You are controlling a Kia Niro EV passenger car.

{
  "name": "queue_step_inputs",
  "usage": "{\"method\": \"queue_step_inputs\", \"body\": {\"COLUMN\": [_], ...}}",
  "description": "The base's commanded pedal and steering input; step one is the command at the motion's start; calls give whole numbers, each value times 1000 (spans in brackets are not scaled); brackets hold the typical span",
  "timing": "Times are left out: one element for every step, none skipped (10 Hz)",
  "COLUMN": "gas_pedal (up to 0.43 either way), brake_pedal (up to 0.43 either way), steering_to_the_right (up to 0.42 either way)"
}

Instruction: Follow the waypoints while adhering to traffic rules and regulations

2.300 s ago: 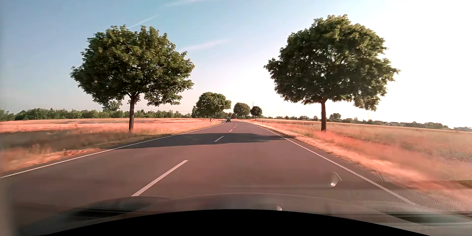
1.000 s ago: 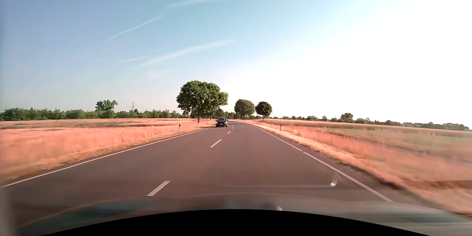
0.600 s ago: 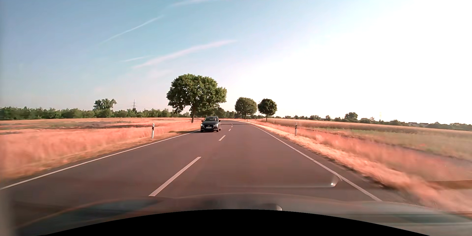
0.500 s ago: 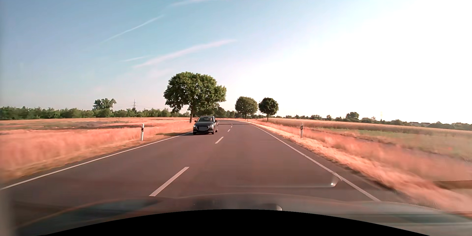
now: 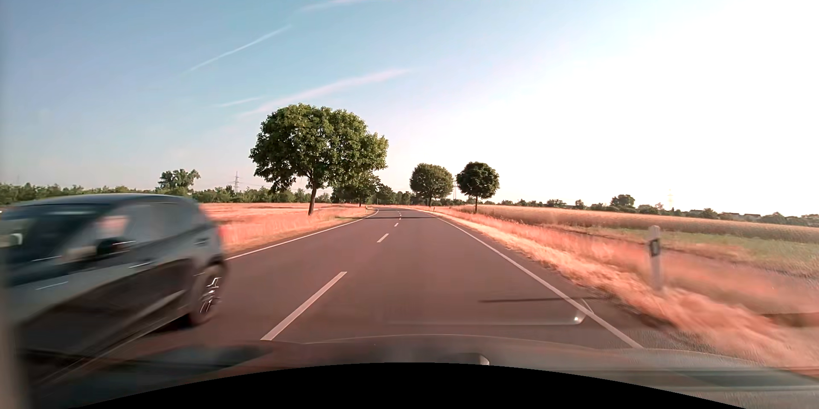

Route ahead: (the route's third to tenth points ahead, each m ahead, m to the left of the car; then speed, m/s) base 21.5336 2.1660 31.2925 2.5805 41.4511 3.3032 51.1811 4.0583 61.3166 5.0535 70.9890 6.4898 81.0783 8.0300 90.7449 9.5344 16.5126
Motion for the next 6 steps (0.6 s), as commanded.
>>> {"method": "queue_step_inputs", "body": {"gas_pedal": [67, 79, 79, 79, 79, 79], "brake_pedal": [0, 0, 0, 0, 0, 0], "steering_to_the_right": [-9, -10, -11, -12, -12, -13]}}
